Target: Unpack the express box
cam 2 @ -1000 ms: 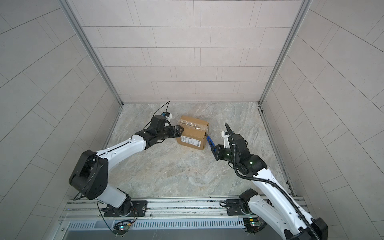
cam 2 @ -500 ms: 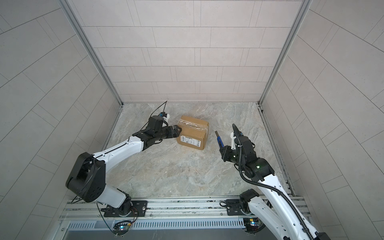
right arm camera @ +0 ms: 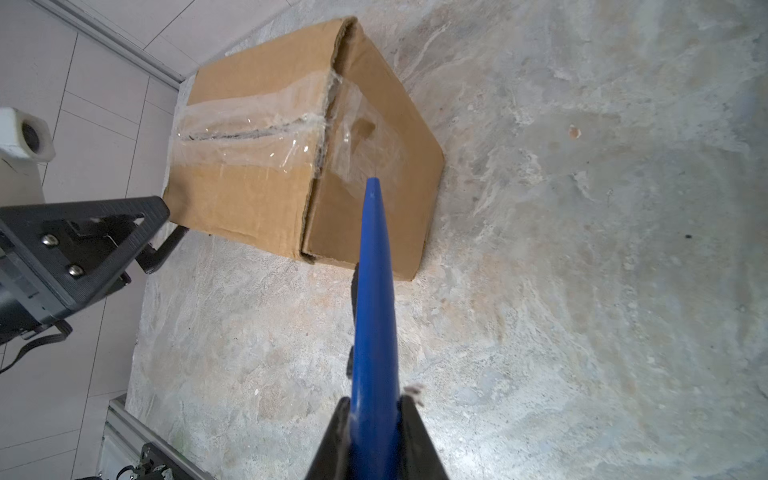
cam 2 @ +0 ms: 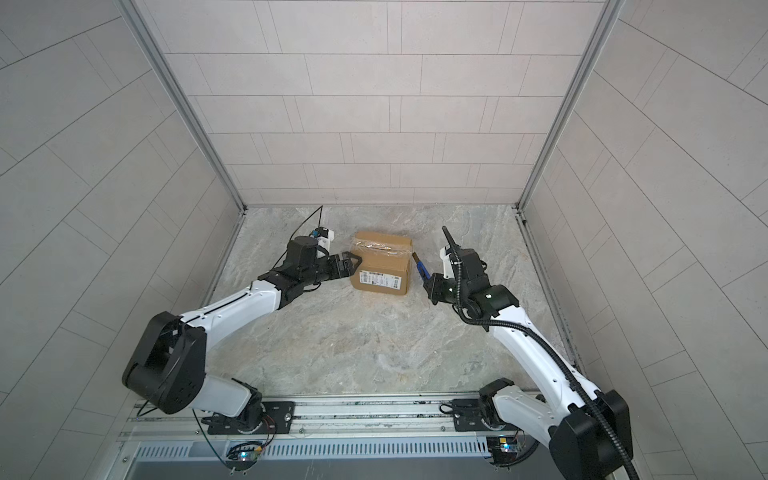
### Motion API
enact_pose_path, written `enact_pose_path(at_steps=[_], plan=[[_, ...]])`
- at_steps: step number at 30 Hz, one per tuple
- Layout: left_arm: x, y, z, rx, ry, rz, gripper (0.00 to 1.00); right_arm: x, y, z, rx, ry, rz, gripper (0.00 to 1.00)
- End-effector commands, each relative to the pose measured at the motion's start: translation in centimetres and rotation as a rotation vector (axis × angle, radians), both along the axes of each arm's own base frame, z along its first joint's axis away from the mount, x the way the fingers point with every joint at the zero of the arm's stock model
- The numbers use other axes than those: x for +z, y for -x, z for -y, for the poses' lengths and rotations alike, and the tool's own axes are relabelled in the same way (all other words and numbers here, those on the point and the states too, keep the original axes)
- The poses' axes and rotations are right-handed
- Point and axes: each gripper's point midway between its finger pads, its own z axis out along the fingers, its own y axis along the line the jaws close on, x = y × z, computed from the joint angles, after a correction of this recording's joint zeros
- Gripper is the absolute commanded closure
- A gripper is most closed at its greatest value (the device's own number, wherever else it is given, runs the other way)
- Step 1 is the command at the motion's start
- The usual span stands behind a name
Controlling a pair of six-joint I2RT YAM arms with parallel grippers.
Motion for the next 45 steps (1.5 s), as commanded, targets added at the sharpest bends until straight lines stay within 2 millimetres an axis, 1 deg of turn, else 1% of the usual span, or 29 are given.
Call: enact_pose_path(at_steps=[1, 4, 6, 7, 12, 14, 16, 18, 19, 21, 23, 24, 26, 29, 32, 35, 38, 40, 43, 45], plan=[[0.4, 0.5, 1.4, -0.028, 0.076, 0.016, 0.07, 1.9, -2.0, -1.4, 0.055, -0.022, 0.088, 1.00], [0.3, 1.6, 2.1, -0.044, 0.091, 0.017, 0.07, 2.3, -3.7, -2.3, 0.085, -0.020, 0.098, 1.00], [0.3, 2.1, 1.8, -0.027, 0.096, 0.025, 0.07, 2.7, -5.1, -3.2, 0.104, -0.024, 0.108, 1.00], [0.2, 3.2, 2.8, -0.051, 0.103, 0.022, 0.07, 2.9, -5.8, -3.6, 0.110, -0.027, 0.114, 1.00], [0.9, 5.5, 3.6, -0.050, 0.211, 0.024, 0.07, 2.9, -9.8, -5.7, 0.134, -0.033, 0.113, 1.00], [1.2, 6.0, 3.1, -0.029, 0.220, 0.034, 0.06, 3.1, -11.1, -6.2, 0.134, -0.019, 0.109, 1.00], [1.7, 6.4, 2.1, 0.004, 0.212, 0.053, 0.05, 3.4, -12.2, -6.1, 0.121, 0.013, 0.111, 1.00], [2.3, 6.8, 0.7, 0.035, 0.149, 0.081, 0.04, 4.1, -12.7, -5.3, 0.093, 0.051, 0.124, 1.00], [2.5, 6.8, 0.1, 0.043, 0.116, 0.093, 0.03, 4.4, -12.6, -4.8, 0.080, 0.065, 0.129, 1.00], [3.3, 6.8, -1.2, 0.057, 0.065, 0.121, 0.02, 4.6, -11.7, -3.7, 0.053, 0.098, 0.127, 1.00], [3.9, 6.4, -2.7, 0.077, 0.045, 0.131, 0.00, 4.5, -9.8, -2.3, 0.025, 0.121, 0.123, 1.00], [4.0, 5.6, -4.2, 0.112, 0.041, 0.133, 0.00, 4.4, -8.7, -1.8, 0.021, 0.126, 0.125, 1.00], [4.4, 4.3, -6.3, 0.154, 0.036, 0.140, 0.00, 4.0, -6.1, -0.5, 0.004, 0.134, 0.124, 1.00], [4.9, 2.4, -8.3, 0.192, 0.014, 0.149, 0.00, 2.8, -2.0, 1.0, -0.015, 0.137, 0.083, 1.00], [5.0, 0.2, -9.1, 0.211, -0.005, 0.151, 0.00, 1.7, 1.6, 1.7, -0.012, 0.134, 0.036, 1.00], [4.9, -2.3, -9.2, 0.213, 0.005, 0.139, 0.00, 1.2, 4.0, 1.6, -0.005, 0.109, 0.029, 1.00], [5.0, -4.5, -8.7, 0.200, 0.004, 0.148, 0.00, 0.9, 5.1, 0.7, 0.018, 0.086, 0.028, 1.00], [5.2, -5.7, -8.0, 0.176, 0.020, 0.154, 0.00, 0.9, 5.2, -0.2, 0.040, 0.079, 0.035, 1.00], [4.8, -6.8, -7.0, 0.143, 0.045, 0.141, 0.00, 1.1, 4.6, -1.6, 0.064, 0.052, 0.050, 1.00], [4.2, -7.3, -6.8, 0.134, 0.044, 0.129, 0.00, 1.1, 4.0, -2.4, 0.075, 0.035, 0.054, 1.00]])
